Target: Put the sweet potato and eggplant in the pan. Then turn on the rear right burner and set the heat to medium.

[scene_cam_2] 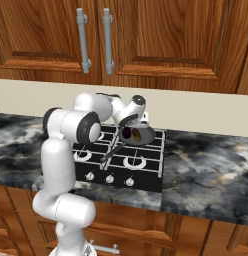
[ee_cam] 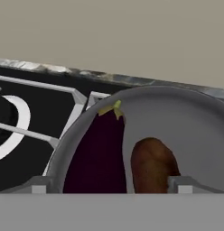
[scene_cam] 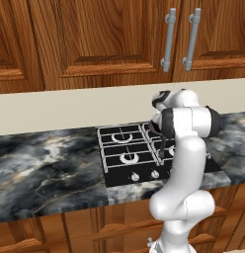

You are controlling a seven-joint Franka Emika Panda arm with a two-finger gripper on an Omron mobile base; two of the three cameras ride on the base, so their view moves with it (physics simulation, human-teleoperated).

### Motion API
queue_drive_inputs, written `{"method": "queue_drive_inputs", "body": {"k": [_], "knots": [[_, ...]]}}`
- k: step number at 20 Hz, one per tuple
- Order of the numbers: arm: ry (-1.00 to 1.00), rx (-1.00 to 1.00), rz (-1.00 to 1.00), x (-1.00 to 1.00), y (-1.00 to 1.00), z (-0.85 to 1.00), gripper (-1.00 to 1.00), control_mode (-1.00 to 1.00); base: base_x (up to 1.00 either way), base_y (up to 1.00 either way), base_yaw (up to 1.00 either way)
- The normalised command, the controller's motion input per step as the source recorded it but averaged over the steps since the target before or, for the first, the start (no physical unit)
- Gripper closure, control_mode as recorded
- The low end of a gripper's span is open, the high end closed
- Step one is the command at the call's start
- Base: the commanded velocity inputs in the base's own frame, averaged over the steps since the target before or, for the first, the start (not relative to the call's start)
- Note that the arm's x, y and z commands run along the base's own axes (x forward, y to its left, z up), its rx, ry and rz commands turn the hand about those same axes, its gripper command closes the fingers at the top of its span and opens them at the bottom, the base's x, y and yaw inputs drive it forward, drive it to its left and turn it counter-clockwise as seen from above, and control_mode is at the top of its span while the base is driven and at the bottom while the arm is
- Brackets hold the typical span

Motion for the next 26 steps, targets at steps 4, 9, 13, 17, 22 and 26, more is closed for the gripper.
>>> {"method": "queue_drive_inputs", "body": {"k": [4,9,13,17,22,26], "knots": [[-0.08,0.0,0.0,-0.31,0.0,0.05,-1.0,-1.0,0.0,0.0,0.0],[-0.07,0.0,0.0,-0.43,0.0,0.22,-1.0,-1.0,0.0,0.0,0.0],[-0.05,0.0,0.0,-0.49,0.0,0.2,-1.0,-1.0,0.0,0.0,0.0],[-0.01,0.0,0.0,-0.32,0.0,0.06,-1.0,-1.0,0.0,0.0,0.0],[-0.01,0.0,0.0,-0.3,0.0,0.0,-1.0,-1.0,0.0,0.0,0.0],[0.0,0.0,-0.04,-0.47,-0.02,0.0,-1.0,-1.0,0.0,0.0,0.0]]}}
